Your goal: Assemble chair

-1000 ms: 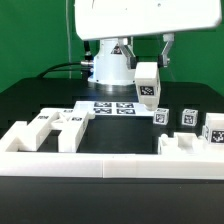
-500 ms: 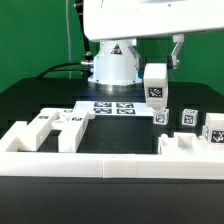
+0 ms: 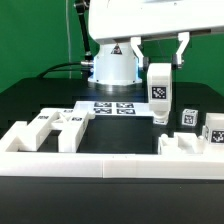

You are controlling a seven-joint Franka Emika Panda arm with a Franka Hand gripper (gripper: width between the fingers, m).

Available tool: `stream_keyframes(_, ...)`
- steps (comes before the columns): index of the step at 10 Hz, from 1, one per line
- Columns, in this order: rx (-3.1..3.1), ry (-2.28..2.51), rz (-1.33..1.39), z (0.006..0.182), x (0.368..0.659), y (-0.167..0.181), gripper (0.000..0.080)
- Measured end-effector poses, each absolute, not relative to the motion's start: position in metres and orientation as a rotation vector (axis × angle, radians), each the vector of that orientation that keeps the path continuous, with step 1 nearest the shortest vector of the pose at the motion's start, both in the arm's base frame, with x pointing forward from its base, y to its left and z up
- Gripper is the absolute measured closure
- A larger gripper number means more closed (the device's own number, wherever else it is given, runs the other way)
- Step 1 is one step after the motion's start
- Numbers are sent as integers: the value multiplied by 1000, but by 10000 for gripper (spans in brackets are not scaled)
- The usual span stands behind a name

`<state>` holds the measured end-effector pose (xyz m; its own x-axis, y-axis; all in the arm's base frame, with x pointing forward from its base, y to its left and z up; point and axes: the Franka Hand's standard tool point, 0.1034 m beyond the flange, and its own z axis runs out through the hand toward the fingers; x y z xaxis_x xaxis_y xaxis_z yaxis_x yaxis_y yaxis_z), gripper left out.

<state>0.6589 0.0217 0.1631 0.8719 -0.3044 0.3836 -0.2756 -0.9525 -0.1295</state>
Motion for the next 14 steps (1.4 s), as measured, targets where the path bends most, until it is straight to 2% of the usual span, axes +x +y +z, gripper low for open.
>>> stream_keyframes(4, -2967, 427, -690, 151, 645, 48, 509)
stream_keyframes(8, -2966, 423, -708, 151, 645, 48, 509)
stream_keyframes(12, -2924, 344, -1086, 135, 628, 53, 509)
stream_keyframes(14, -2950, 338, -1026, 122, 623, 56, 509)
